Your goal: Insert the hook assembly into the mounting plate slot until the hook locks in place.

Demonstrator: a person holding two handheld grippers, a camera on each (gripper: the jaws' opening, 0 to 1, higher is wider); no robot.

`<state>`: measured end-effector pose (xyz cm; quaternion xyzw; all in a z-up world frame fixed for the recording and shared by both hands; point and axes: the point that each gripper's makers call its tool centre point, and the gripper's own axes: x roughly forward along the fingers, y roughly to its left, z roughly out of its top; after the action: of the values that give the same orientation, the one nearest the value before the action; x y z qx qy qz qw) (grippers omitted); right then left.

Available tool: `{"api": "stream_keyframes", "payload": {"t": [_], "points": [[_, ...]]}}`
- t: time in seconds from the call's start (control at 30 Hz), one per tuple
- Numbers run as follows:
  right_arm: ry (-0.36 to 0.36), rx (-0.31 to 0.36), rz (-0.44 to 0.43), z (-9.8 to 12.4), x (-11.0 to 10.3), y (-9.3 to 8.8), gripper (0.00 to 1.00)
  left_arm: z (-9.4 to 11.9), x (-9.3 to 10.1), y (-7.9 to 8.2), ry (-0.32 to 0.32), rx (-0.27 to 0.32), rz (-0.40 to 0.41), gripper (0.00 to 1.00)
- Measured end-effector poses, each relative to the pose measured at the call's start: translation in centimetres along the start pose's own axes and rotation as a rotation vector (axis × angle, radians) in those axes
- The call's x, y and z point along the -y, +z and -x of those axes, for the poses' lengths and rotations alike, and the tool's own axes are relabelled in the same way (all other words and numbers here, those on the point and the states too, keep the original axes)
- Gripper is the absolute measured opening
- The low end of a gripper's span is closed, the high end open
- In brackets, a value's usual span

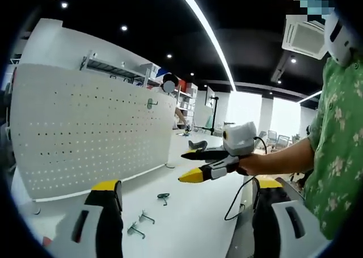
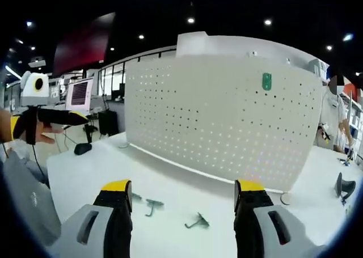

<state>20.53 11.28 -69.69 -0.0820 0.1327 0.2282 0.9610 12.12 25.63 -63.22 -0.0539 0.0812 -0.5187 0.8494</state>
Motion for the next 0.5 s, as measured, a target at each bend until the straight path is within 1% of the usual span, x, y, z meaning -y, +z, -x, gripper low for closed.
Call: {"api": "stream_keyframes", "payload": {"t": [0.07,0.3,0.43,0.5], "points": [[0.001,-0.015,-0.002,-0.2,0.2,-0.7,0.74,0.0,0.2,-0.2,-0.004,-0.008,-0.004,0.97],[0.009,-0.100,0.015,-0.9,1.2,-3.4,0.74,-0.1,0.2,-0.8,0.000,-0.046,-0.002,0.98],[0.019,-0.153,0.019,-1.3,1.8,-5.1,0.73,-0.2,0.2,-1.7,0.004,-0.097,-0.005,0.98],[0.020,-0.166,0.017,-1.5,2.0,-5.6,0.73,-0.3,0.3,-1.9,0.005,-0.110,-0.015,0.98]]}}
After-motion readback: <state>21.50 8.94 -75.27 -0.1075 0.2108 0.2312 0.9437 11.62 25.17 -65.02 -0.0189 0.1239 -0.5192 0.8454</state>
